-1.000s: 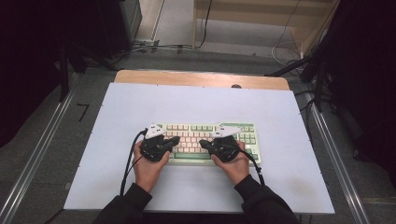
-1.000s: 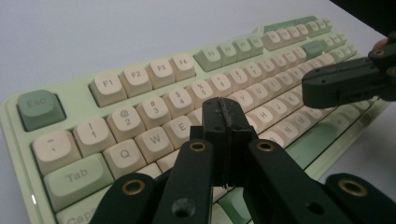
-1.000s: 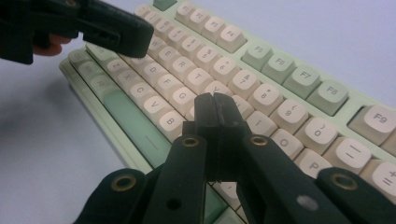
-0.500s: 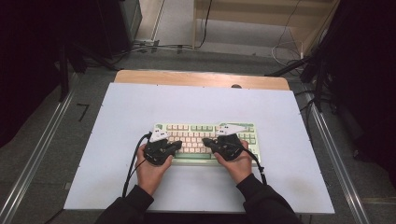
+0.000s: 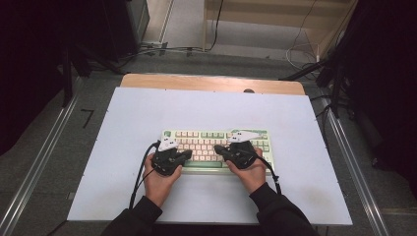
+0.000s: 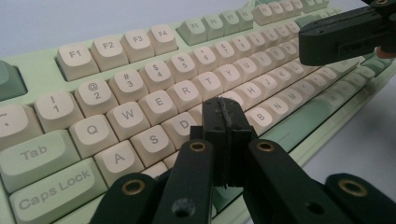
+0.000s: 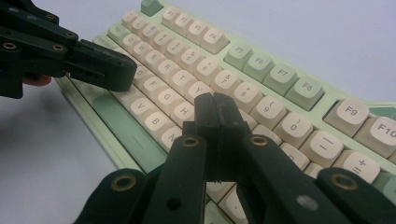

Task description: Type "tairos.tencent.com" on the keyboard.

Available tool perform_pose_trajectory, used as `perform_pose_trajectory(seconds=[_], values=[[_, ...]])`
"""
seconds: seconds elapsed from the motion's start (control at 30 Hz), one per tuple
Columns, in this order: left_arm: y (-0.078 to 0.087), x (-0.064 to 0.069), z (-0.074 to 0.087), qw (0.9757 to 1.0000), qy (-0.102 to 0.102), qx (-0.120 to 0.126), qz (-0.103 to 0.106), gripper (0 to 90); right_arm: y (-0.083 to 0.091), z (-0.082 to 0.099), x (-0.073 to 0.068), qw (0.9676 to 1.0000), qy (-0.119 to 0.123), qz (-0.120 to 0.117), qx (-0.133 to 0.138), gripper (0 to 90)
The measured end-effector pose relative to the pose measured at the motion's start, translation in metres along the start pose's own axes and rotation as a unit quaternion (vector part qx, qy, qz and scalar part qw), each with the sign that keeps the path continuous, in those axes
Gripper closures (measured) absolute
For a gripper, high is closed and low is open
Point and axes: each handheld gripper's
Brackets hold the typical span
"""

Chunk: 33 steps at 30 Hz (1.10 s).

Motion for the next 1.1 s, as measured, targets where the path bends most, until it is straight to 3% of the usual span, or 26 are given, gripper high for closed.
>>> perform_pose_trajectory(seconds=[0.4, 0.57, 0.77, 0.9, 1.1], values=[[-0.002, 0.003, 0.001, 0.9999, -0.008, -0.009, -0.002, 90.0, 0.002, 0.000, 0.001, 1.0000, -0.001, 0.001, -0.002, 88.3], [-0.003, 0.006, 0.000, 0.9993, -0.029, -0.020, -0.014, 90.0, 0.002, 0.001, 0.001, 1.0000, -0.001, 0.002, -0.002, 88.2], [0.003, 0.000, -0.005, 0.9997, -0.015, 0.010, -0.013, 90.0, 0.002, 0.000, 0.001, 1.0000, -0.001, 0.001, 0.000, 88.2], [0.003, -0.005, -0.005, 0.9998, 0.000, 0.016, -0.013, 90.0, 0.002, 0.000, 0.001, 1.0000, -0.002, 0.002, 0.000, 88.3], [0.001, -0.012, -0.007, 0.9994, 0.004, 0.022, -0.025, 90.0, 0.002, 0.001, 0.000, 1.0000, 0.000, 0.002, -0.001, 88.3]])
Point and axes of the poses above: each handheld gripper's, and its own axes: y roughly backward along the jaws, z roughly out of its underside, x roughly to its right, and after that the axes turned 9 degrees about -y, right-handed
